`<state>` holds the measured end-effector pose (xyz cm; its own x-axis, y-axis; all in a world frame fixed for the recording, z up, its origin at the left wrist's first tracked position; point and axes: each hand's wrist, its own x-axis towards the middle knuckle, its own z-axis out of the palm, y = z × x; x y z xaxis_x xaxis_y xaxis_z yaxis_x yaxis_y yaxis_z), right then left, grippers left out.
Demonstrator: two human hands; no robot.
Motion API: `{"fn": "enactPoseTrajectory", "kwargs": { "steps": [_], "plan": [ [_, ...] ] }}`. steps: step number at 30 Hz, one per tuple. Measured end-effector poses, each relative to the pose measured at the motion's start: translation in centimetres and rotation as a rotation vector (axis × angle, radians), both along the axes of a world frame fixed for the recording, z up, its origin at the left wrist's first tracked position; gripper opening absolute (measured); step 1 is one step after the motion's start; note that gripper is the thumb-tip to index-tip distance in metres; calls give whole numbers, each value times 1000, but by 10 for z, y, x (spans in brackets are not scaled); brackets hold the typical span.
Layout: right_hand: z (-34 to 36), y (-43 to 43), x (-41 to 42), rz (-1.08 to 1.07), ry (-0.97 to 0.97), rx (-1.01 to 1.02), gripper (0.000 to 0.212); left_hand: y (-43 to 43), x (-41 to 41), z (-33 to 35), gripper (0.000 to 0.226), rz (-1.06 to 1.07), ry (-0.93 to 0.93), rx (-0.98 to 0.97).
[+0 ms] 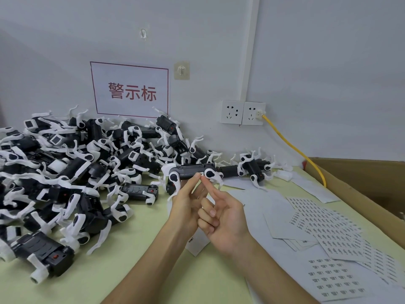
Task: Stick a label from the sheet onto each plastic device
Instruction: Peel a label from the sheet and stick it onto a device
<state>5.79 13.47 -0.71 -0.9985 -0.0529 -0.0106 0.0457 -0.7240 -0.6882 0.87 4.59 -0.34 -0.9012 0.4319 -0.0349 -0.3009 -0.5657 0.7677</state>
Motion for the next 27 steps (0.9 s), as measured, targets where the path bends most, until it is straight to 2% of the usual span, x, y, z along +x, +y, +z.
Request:
{"fn": "enactPoseTrajectory", "kwargs": {
  "steps": [5,12,17,23,27],
  "plan": [
    [1,0,1,0,-1,2,45,1,0,0,26,74,-6,0],
    [1,0,2,19,-5,15,52,8,-3,-3,17,358,-73,31],
    [2,-1,3,24,6,38,52,11,-8,-8,33,509,-81,-24],
    [1,-1,4,35,5,69,51,12,-11,-11,40,594,-64,-40],
    [2,2,4,17,9,20,47,8,-16,-9,20,615,-102,27]
  ]
}}
